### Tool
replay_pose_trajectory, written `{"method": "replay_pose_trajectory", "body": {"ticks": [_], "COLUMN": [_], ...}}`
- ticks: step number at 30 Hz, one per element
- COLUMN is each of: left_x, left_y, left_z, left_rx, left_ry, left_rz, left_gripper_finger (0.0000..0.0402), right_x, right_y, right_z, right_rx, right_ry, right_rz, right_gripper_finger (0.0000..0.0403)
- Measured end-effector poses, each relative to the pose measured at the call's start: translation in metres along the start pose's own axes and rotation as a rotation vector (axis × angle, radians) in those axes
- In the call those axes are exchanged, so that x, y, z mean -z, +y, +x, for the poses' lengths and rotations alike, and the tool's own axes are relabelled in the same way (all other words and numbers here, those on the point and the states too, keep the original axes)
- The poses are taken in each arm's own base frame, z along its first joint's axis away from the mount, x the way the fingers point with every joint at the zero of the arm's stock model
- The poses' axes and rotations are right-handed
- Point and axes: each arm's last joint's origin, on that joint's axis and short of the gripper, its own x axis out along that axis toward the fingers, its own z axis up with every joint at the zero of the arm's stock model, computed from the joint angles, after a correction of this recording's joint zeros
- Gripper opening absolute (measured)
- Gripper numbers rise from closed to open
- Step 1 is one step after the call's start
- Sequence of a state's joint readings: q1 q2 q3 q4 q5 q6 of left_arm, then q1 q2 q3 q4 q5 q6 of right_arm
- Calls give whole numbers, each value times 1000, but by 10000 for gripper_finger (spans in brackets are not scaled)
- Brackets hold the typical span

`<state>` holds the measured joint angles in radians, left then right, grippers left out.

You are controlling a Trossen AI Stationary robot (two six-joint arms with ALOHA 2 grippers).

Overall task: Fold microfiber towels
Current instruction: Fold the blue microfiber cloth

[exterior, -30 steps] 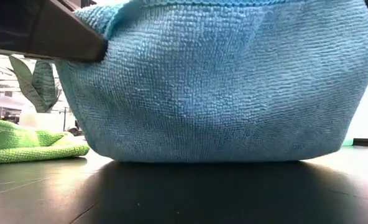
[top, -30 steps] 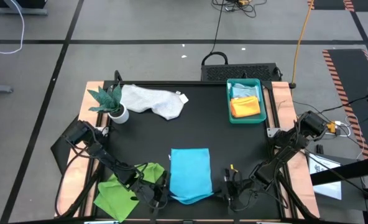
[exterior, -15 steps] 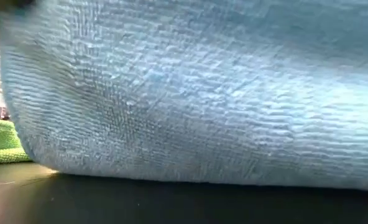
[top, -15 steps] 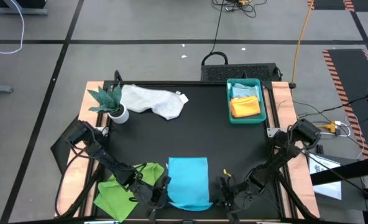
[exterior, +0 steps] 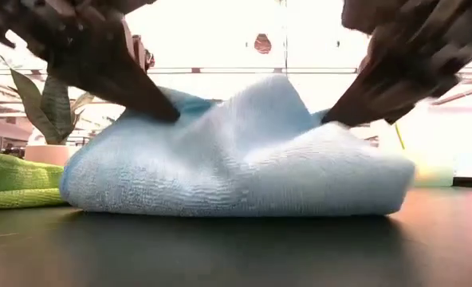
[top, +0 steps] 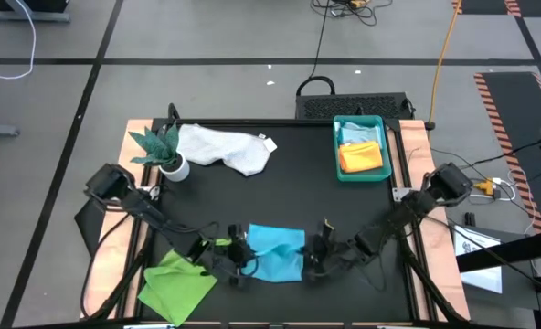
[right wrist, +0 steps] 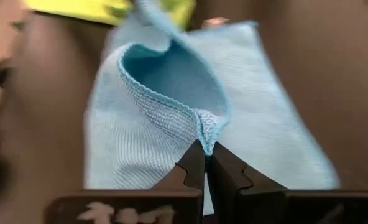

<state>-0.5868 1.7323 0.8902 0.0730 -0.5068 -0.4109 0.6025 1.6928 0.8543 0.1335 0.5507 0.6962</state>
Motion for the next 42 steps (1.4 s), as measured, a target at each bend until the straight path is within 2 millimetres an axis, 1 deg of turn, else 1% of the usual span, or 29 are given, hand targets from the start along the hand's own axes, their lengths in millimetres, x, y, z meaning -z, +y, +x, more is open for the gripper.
{"method": "replay_pose_trajectory", "body": {"ticks": [2,5,10,12,15,18,23,25,28,31,34,36,40,42], "left_x": [4,4,3,3,2,-1,-7,-5,-3,2,2,2,3,5], "left_y": [3,2,-2,-2,-1,1,5,6,5,5,6,8,11,15], "left_z": [2,2,1,1,2,3,9,13,22,31,33,34,36,38], "left_rx": [-2,24,109,124,138,147,172,150,134,53,-17,-7,82,86], "left_ry": [18,19,25,32,35,12,-38,-37,-72,-88,-107,-101,-63,-25], "left_rz": [-2,13,55,74,102,158,256,303,346,368,359,353,320,304], "left_gripper_finger": [27,29,32,43,81,132,210,231,251,257,254,250,239,231], "right_x": [-2,-2,-3,-1,0,2,2,2,2,2,2,2,2,2], "right_y": [-5,-6,0,2,5,6,6,6,6,6,6,6,6,6], "right_z": [3,4,-4,-7,-10,-10,-10,-10,-10,-10,-10,-10,-10,-10], "right_rx": [17,-17,-99,-105,-116,-148,-151,-151,-152,-152,-152,-153,-153,-153], "right_ry": [14,45,82,93,94,130,134,134,134,134,134,133,133,132], "right_rz": [2,9,29,21,17,17,23,23,23,23,23,23,15,13], "right_gripper_finger": [0,0,0,0,0,0,0,0,0,0,0,0,0,0]}}
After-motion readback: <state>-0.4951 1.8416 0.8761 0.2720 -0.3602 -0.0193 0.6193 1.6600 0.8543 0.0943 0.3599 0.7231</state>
